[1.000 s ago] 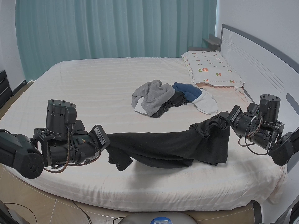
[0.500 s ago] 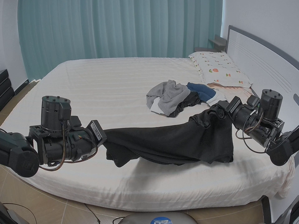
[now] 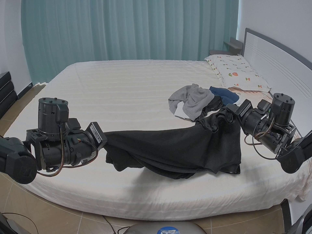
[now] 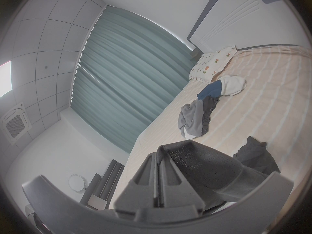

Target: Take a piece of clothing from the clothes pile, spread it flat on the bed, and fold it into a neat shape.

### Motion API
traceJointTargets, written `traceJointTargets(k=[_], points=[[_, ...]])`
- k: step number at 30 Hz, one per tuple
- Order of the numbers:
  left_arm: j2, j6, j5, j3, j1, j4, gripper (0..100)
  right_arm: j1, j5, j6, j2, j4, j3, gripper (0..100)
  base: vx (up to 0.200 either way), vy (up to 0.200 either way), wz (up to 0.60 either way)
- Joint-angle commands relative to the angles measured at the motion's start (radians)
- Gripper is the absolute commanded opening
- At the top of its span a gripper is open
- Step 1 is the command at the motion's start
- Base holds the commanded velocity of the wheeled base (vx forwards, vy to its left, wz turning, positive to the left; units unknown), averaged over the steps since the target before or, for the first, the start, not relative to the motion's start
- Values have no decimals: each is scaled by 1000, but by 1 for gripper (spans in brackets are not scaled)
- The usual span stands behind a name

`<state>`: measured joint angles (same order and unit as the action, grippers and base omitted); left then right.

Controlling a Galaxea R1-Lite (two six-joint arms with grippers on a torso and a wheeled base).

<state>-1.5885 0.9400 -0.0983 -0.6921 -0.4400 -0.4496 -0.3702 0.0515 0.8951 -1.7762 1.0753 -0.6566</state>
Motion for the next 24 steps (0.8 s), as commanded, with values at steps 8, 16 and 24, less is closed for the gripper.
traceJointTargets(k=[8,16,24], points=[[-4,2,-1,-1,7,0,0,-1,-7,38,-22,0,-5,0,0,200,0],[1,2,-1,-1,20,0,0,-22,-1,33,-85,100,-12,0,0,200,0],[2,2,-3,-1,33,-1,0,-65,-1,1,-46,75,-74,0,0,200,0]])
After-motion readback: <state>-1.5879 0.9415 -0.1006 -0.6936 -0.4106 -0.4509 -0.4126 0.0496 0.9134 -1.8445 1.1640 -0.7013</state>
